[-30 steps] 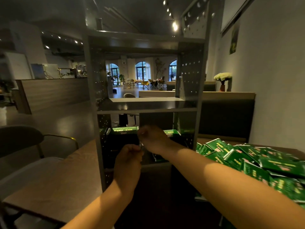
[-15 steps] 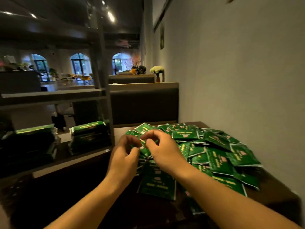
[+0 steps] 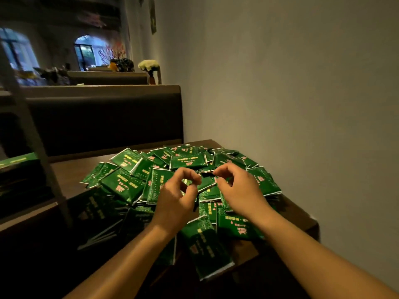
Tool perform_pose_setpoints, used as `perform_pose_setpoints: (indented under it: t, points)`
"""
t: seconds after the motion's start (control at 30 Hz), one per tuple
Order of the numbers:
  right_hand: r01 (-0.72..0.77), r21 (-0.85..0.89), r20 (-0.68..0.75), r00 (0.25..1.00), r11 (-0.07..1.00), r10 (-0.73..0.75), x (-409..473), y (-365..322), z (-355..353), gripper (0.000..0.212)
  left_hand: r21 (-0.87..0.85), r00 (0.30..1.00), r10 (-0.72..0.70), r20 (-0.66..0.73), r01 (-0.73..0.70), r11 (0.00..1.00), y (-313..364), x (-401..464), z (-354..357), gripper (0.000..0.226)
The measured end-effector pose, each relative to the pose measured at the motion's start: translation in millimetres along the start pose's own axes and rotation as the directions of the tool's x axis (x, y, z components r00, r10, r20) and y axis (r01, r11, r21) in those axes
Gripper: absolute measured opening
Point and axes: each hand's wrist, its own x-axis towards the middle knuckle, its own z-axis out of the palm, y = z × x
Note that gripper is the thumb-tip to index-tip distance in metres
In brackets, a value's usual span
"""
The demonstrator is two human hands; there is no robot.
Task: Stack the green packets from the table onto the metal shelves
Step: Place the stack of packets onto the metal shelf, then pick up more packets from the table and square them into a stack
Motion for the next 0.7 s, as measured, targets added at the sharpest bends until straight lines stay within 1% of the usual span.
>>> perform_pose_setpoints:
  t: [0.07, 0.13, 0.2, 0.23, 0.3, 0.37, 0.43, 0.5, 0.57, 0.63, 0.7]
  points:
    - [0.016, -0.151, -0.026, 0.999, 0.988, -0.02, 13, 16, 2, 0.018, -0.035, 1.0, -0.013, 0.009, 0.013, 0.999, -16, 3, 4, 0.024]
    - [0.023, -0.329, -0.033, 0.999, 0.944, -0.036, 28, 27, 4, 0.024, -0.048, 1.0, -0.012, -0.009, 0.011, 0.999, -30, 5, 7, 0.026]
    - [0.024, -0.478, -0.004, 1.0, 0.878, -0.029, 45, 36, 8, 0.038, -0.028, 0.997, -0.011, -0.075, 0.009, 1.0, -44, 10, 7, 0.024]
    - [0.018, -0.531, 0.009, 1.0, 0.847, -0.016, 52, 39, 12, 0.045, 0.003, 0.994, 0.012, -0.106, -0.011, 1.0, -50, 11, 5, 0.024]
    - [-0.006, -0.602, 0.026, 0.999, 0.799, 0.028, 66, 47, 17, 0.059, 0.046, 0.992, 0.033, -0.124, -0.027, 0.999, -58, 12, 0, 0.026]
    - [-0.038, -0.646, 0.064, 0.993, 0.763, 0.104, 79, 54, 21, 0.069, 0.064, 0.994, -0.009, -0.113, 0.017, 0.998, -61, 10, -3, 0.033]
    - [-0.069, -0.672, 0.11, 0.975, 0.737, 0.191, 90, 60, 27, 0.073, 0.12, 0.992, -0.037, -0.121, 0.051, 0.991, -63, 6, -7, 0.039]
    - [-0.095, -0.685, 0.121, 0.963, 0.722, 0.242, 97, 62, 29, 0.065, 0.163, 0.989, -0.05, -0.139, 0.073, 0.984, -63, 3, -9, 0.042]
    - [-0.13, -0.664, 0.075, 0.968, 0.736, 0.239, 101, 62, 25, 0.047, 0.11, 0.983, -0.095, -0.157, 0.113, 0.987, -62, 3, -8, 0.039]
    - [-0.147, -0.652, -0.003, 0.981, 0.744, 0.192, 102, 58, 18, 0.036, 0.021, 0.971, -0.154, -0.183, 0.16, 0.987, -62, 4, -9, 0.036]
    - [-0.122, -0.648, -0.088, 0.993, 0.752, 0.084, 102, 51, 6, 0.029, -0.024, 0.964, -0.176, -0.201, 0.175, 0.984, -59, 5, -10, 0.035]
